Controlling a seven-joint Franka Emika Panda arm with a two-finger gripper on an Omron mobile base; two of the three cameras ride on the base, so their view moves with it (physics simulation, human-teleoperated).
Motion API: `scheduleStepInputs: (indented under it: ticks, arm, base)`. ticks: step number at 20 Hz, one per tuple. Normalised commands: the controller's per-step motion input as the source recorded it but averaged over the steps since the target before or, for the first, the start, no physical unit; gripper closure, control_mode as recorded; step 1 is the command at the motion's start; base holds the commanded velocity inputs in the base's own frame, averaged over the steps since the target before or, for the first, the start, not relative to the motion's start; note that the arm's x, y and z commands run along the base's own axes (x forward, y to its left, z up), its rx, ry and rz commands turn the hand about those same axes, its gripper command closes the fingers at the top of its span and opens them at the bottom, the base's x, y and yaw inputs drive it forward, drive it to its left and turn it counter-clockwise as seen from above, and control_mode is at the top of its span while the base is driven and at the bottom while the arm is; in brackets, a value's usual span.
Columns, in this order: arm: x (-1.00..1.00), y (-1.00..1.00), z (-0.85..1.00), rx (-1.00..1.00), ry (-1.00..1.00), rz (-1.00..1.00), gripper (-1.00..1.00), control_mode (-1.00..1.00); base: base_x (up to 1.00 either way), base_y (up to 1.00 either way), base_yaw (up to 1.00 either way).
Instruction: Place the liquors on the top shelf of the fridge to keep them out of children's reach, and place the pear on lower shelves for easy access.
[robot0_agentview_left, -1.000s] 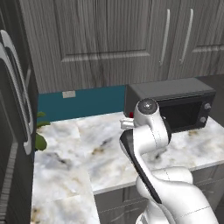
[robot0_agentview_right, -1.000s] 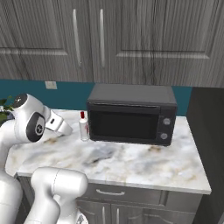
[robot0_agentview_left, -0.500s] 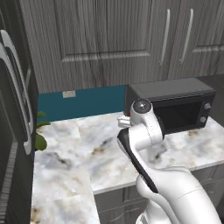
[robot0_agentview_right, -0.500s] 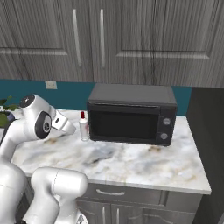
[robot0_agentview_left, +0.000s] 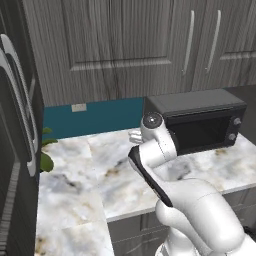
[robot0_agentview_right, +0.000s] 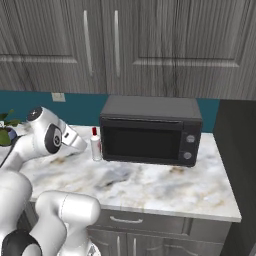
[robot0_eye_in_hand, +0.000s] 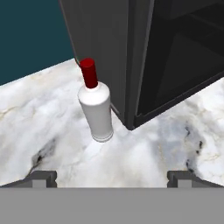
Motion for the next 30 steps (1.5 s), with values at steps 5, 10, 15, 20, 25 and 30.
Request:
scheduleStepInputs:
  ticks: [5,10,15,20,25,30]
  arm:
    - [0.40,0.01,-0.05,0.01,0.00,-0.05,-1.00,-1.00]
    - [0.37,0.03,-0.13,0.00,0.00,-0.05,-1.00,-1.00]
    - [0.31,0.02,-0.20,0.00,0.00,-0.03,-1.00,-1.00]
    - [0.18,0.00,-0.13,0.00,0.00,-0.04,-1.00,-1.00]
    - [0.12,0.00,-0.10,0.00,0.00,-0.05,-1.00,-1.00]
    - [0.11,-0.02,-0.13,0.00,0.00,-0.05,-1.00,-1.00]
  base:
    - [0.00,0.00,0.00]
    - [0.00,0.00,0.00]
    - [0.00,0.00,0.00]
    - [0.00,0.00,0.00]
    - [0.00,0.00,0.00]
    - [0.00,0.00,0.00]
